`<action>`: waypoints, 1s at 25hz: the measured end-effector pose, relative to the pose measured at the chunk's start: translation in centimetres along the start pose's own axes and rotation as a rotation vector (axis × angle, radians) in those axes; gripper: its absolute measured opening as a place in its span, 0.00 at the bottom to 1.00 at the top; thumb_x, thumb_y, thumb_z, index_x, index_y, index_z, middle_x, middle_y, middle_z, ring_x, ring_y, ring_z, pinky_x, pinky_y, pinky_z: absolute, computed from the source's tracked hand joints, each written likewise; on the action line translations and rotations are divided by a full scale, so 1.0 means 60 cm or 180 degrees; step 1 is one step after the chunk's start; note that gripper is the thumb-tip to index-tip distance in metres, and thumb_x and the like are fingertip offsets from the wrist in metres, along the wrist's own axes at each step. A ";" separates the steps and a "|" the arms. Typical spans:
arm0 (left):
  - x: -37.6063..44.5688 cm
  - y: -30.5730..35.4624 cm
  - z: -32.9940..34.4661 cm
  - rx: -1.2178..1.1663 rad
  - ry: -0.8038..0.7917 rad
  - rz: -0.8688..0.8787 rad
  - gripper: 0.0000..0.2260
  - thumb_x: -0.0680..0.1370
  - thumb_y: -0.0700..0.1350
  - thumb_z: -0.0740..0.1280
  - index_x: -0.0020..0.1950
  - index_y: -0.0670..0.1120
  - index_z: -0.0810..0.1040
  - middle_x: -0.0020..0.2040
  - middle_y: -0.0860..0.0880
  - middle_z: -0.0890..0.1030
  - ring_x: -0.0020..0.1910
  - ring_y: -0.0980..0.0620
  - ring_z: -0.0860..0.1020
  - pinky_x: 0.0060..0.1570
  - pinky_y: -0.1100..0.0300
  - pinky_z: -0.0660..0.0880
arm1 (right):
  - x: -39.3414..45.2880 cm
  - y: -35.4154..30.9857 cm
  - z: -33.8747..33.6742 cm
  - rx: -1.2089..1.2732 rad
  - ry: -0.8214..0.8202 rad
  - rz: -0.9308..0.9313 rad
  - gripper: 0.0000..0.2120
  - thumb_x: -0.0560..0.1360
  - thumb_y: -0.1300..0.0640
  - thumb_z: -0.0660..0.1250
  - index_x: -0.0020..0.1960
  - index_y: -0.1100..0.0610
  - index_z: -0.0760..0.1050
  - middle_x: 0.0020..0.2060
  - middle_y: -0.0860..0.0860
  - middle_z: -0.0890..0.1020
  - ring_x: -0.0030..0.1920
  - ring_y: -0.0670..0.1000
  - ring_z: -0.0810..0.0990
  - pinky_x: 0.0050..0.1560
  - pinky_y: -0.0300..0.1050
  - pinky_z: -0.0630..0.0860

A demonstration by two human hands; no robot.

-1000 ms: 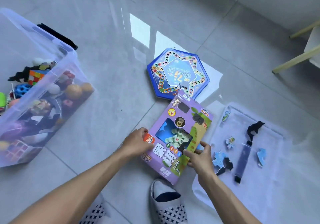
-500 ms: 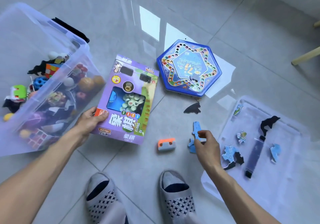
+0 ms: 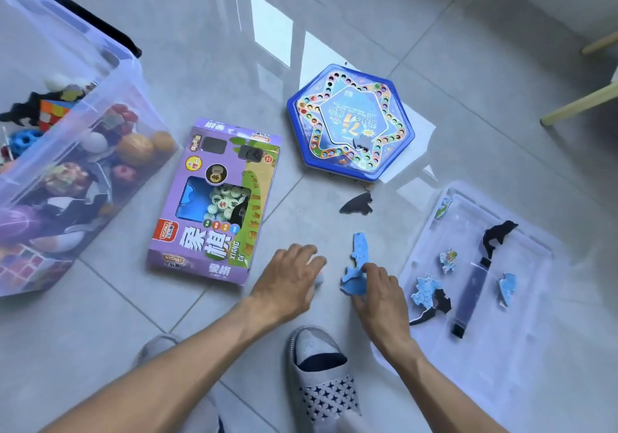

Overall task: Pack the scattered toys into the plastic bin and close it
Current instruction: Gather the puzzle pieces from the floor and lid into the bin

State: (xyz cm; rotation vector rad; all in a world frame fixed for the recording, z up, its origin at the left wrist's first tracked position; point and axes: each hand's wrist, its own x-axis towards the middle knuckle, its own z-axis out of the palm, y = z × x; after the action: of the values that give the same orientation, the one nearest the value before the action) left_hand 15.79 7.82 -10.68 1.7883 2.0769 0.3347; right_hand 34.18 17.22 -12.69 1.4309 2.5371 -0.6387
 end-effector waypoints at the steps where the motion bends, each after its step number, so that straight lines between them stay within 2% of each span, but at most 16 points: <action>1: 0.010 0.016 0.009 0.0124 -0.0175 0.0157 0.18 0.64 0.44 0.72 0.53 0.48 0.78 0.55 0.45 0.80 0.49 0.44 0.80 0.42 0.53 0.78 | 0.004 0.005 -0.004 0.0191 -0.0130 0.0095 0.16 0.69 0.59 0.70 0.54 0.52 0.68 0.43 0.49 0.75 0.40 0.55 0.73 0.37 0.51 0.72; 4: 0.018 0.019 0.020 0.0639 -0.0722 0.0200 0.17 0.69 0.33 0.65 0.56 0.46 0.75 0.59 0.43 0.75 0.54 0.41 0.75 0.46 0.51 0.72 | 0.020 0.012 -0.023 0.1051 -0.0652 0.0360 0.09 0.69 0.59 0.68 0.45 0.51 0.70 0.32 0.45 0.73 0.33 0.48 0.70 0.32 0.43 0.67; 6: 0.001 -0.002 0.024 0.0737 -0.0666 0.0094 0.18 0.65 0.29 0.65 0.51 0.44 0.77 0.55 0.43 0.76 0.49 0.41 0.76 0.41 0.52 0.72 | 0.031 0.013 -0.034 0.1451 -0.0664 0.0593 0.05 0.66 0.60 0.68 0.37 0.53 0.72 0.29 0.46 0.75 0.31 0.49 0.73 0.31 0.41 0.68; 8: -0.011 -0.023 0.003 0.0797 -0.0768 -0.0070 0.17 0.59 0.33 0.72 0.45 0.46 0.78 0.50 0.44 0.80 0.43 0.44 0.79 0.34 0.54 0.75 | 0.051 0.012 -0.045 0.1797 -0.0390 0.1053 0.05 0.64 0.59 0.66 0.33 0.53 0.69 0.30 0.48 0.77 0.32 0.55 0.78 0.33 0.46 0.73; 10: 0.000 -0.038 -0.034 0.0804 -0.0736 0.0065 0.13 0.62 0.42 0.75 0.45 0.48 0.80 0.49 0.46 0.81 0.41 0.45 0.80 0.34 0.54 0.77 | 0.074 0.009 -0.058 0.1946 -0.0129 0.1295 0.10 0.61 0.56 0.63 0.30 0.53 0.61 0.27 0.51 0.70 0.29 0.55 0.72 0.32 0.49 0.71; 12: 0.028 -0.044 -0.103 0.0985 -0.0661 0.0424 0.11 0.62 0.45 0.74 0.42 0.48 0.80 0.43 0.48 0.81 0.37 0.46 0.79 0.32 0.56 0.74 | 0.098 0.002 -0.077 0.1991 -0.0133 0.1187 0.12 0.61 0.56 0.62 0.30 0.52 0.57 0.27 0.51 0.63 0.29 0.51 0.66 0.32 0.47 0.63; 14: 0.060 -0.032 -0.175 0.1294 -0.0689 0.0882 0.08 0.62 0.45 0.73 0.38 0.49 0.77 0.36 0.50 0.78 0.32 0.47 0.76 0.31 0.57 0.69 | 0.120 0.000 -0.093 0.1917 -0.0145 0.0970 0.15 0.62 0.61 0.62 0.30 0.53 0.54 0.27 0.52 0.59 0.30 0.51 0.59 0.33 0.48 0.56; 15: 0.082 -0.017 -0.196 0.1425 -0.0815 0.1053 0.06 0.65 0.44 0.70 0.39 0.49 0.76 0.35 0.49 0.77 0.33 0.46 0.75 0.32 0.56 0.67 | 0.134 0.003 -0.103 0.1871 -0.0046 0.0880 0.15 0.62 0.63 0.61 0.30 0.54 0.54 0.27 0.54 0.59 0.31 0.51 0.57 0.33 0.48 0.55; 17: 0.127 0.019 -0.186 0.1855 -0.1119 0.1304 0.05 0.71 0.41 0.64 0.46 0.47 0.75 0.42 0.47 0.78 0.41 0.44 0.76 0.39 0.54 0.64 | 0.164 0.010 -0.114 0.1781 0.0243 0.0686 0.12 0.62 0.65 0.60 0.28 0.59 0.57 0.26 0.60 0.66 0.30 0.52 0.59 0.32 0.46 0.55; 19: 0.164 0.066 -0.125 0.1673 -0.1412 0.0916 0.09 0.76 0.41 0.61 0.55 0.46 0.73 0.51 0.45 0.78 0.51 0.43 0.76 0.44 0.53 0.65 | 0.198 0.010 -0.119 0.1563 0.0374 0.0439 0.07 0.62 0.65 0.59 0.30 0.61 0.60 0.26 0.56 0.65 0.30 0.53 0.59 0.31 0.46 0.55; 20: 0.171 0.082 -0.073 0.1500 -0.1562 0.0356 0.10 0.77 0.43 0.62 0.57 0.45 0.72 0.54 0.45 0.78 0.53 0.42 0.75 0.45 0.53 0.66 | 0.214 0.009 -0.117 0.1359 0.0301 0.0319 0.05 0.63 0.65 0.58 0.33 0.59 0.62 0.26 0.53 0.65 0.30 0.54 0.59 0.31 0.46 0.56; 21: 0.169 0.095 -0.028 0.1199 -0.1407 -0.0322 0.13 0.75 0.47 0.67 0.57 0.45 0.73 0.53 0.45 0.78 0.52 0.43 0.76 0.45 0.52 0.68 | 0.225 0.006 -0.115 0.1119 0.0145 0.0196 0.05 0.65 0.64 0.58 0.40 0.57 0.66 0.29 0.50 0.68 0.31 0.56 0.63 0.31 0.47 0.59; 22: 0.161 0.106 0.002 0.0794 -0.1354 -0.0949 0.18 0.70 0.52 0.73 0.53 0.45 0.75 0.49 0.45 0.78 0.48 0.44 0.78 0.42 0.52 0.72 | 0.232 0.002 -0.112 0.0895 -0.0036 0.0068 0.12 0.67 0.63 0.57 0.50 0.55 0.68 0.35 0.49 0.73 0.35 0.58 0.70 0.34 0.48 0.64; 23: 0.151 0.111 0.019 0.0431 -0.1228 -0.1344 0.21 0.64 0.55 0.78 0.48 0.45 0.76 0.45 0.46 0.78 0.43 0.44 0.79 0.37 0.52 0.73 | 0.239 0.001 -0.105 0.0628 -0.0204 -0.0086 0.18 0.70 0.62 0.56 0.59 0.53 0.66 0.43 0.48 0.76 0.40 0.59 0.75 0.38 0.49 0.70; 24: 0.138 0.110 0.046 0.0158 -0.1033 -0.1657 0.21 0.63 0.55 0.78 0.46 0.45 0.77 0.44 0.46 0.78 0.43 0.44 0.78 0.38 0.51 0.74 | 0.242 0.000 -0.098 0.0262 -0.0324 -0.0250 0.22 0.72 0.60 0.55 0.65 0.50 0.63 0.48 0.49 0.77 0.43 0.61 0.77 0.41 0.51 0.73; 25: 0.122 0.109 0.063 -0.0131 -0.0975 -0.1950 0.17 0.68 0.53 0.75 0.49 0.45 0.76 0.48 0.46 0.77 0.48 0.44 0.77 0.43 0.50 0.73 | 0.239 0.000 -0.090 -0.0084 -0.0435 -0.0391 0.22 0.74 0.59 0.56 0.67 0.49 0.62 0.51 0.51 0.76 0.43 0.62 0.78 0.40 0.51 0.74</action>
State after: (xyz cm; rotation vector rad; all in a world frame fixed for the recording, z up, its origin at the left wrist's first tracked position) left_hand 22.41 15.87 -12.29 1.0191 2.2301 -0.0659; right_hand 26.93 30.72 -12.74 1.1870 2.5305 -0.6939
